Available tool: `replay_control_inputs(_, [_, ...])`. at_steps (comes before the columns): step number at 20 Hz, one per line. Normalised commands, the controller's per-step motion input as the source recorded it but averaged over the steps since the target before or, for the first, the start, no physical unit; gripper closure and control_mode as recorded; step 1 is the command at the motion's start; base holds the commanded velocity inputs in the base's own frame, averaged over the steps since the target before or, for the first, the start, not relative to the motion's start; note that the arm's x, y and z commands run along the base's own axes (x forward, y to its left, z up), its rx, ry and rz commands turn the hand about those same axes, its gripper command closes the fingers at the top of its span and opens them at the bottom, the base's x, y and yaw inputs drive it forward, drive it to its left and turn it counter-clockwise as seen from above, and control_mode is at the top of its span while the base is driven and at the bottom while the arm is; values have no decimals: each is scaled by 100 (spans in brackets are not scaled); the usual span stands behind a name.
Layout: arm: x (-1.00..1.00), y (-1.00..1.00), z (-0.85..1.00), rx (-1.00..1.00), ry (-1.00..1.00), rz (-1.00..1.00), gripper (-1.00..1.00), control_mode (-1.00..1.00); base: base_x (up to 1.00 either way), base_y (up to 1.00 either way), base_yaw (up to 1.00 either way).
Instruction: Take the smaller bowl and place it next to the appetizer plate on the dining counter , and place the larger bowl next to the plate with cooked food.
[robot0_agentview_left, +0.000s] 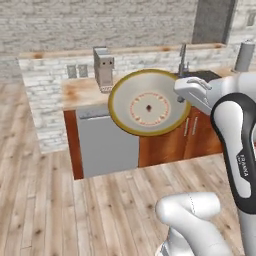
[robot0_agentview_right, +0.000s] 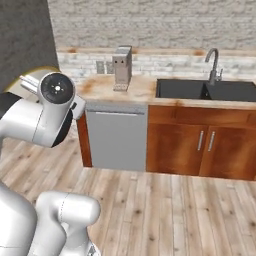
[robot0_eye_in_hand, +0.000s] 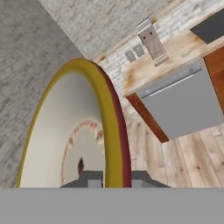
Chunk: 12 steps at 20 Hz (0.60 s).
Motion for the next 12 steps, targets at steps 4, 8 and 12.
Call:
replay_control_inputs(4, [0, 0, 0, 0, 0, 0, 100, 100, 65, 100, 0])
replay_control_inputs(8, [0, 0, 0, 0, 0, 0, 100, 100, 56, 100, 0])
replay_control_inputs(12, [0, 0, 0, 0, 0, 0, 100, 100, 48, 100, 0])
